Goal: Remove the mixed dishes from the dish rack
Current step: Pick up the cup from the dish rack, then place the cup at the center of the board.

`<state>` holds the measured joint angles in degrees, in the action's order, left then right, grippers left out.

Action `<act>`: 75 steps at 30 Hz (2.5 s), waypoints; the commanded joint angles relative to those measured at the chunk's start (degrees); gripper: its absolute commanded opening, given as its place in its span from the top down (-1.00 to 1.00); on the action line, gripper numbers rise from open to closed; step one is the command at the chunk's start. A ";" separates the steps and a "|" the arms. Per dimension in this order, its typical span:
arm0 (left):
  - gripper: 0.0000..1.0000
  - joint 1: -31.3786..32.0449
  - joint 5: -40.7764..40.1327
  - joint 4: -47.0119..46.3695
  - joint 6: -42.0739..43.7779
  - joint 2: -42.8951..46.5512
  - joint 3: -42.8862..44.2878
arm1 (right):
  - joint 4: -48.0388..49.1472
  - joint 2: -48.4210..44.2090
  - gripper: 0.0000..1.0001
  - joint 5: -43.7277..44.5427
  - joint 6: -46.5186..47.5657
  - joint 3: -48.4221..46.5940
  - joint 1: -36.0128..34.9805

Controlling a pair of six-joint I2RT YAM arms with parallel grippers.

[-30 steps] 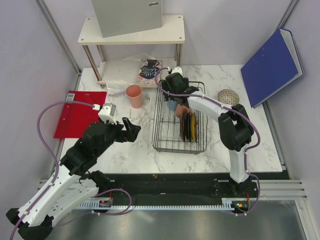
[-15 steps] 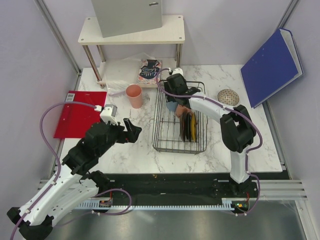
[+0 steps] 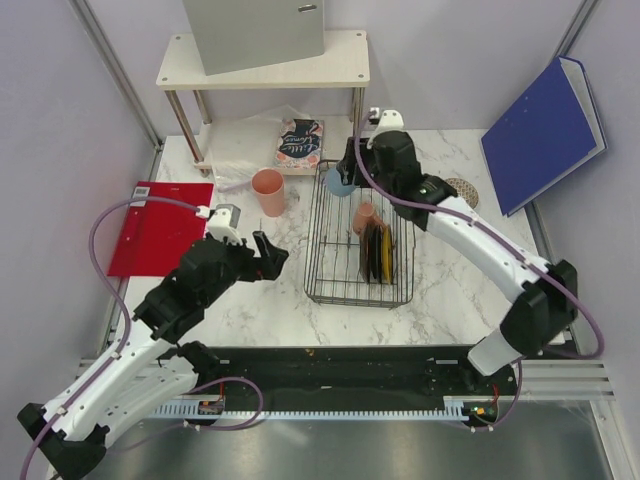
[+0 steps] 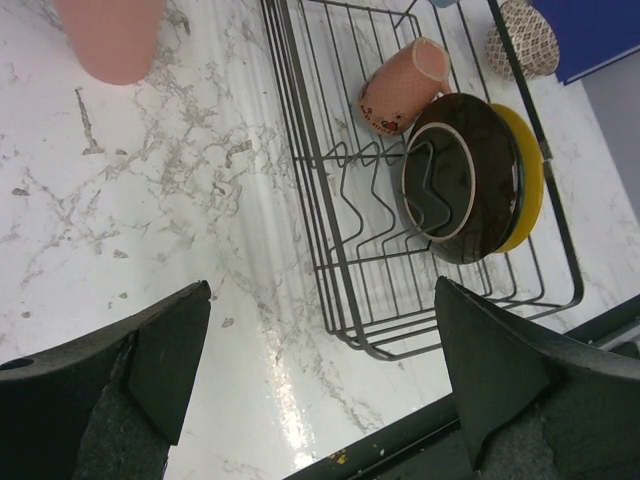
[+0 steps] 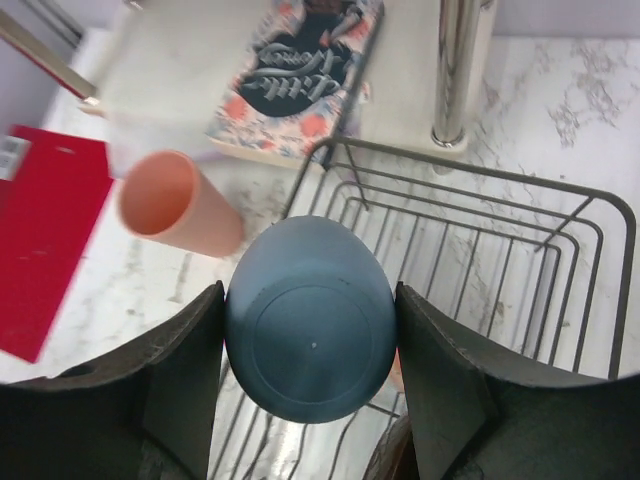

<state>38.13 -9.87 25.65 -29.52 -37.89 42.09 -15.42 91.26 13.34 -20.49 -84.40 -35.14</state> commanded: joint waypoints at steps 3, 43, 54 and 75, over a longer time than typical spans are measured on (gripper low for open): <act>-0.99 0.19 0.46 -12.77 -9.75 4.21 -3.13 | 14.87 -15.30 0.92 -13.13 -11.39 16.86 1.82; -0.28 0.19 22.35 -55.00 -18.03 -4.04 -12.55 | 76.33 -17.61 1.00 -34.88 -47.45 52.67 -0.11; 0.97 0.19 21.83 -51.15 -15.66 -2.90 -11.06 | 66.01 -19.71 0.72 -34.35 -41.93 50.92 -0.90; 0.96 -2.53 -12.37 23.78 12.54 -41.26 50.77 | -1.27 -35.36 -0.97 7.39 -16.86 33.95 -0.99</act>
<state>37.47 -11.22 25.47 -26.20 -62.89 78.96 -7.62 56.95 12.62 -39.77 -48.21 -36.14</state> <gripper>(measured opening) 0.049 0.982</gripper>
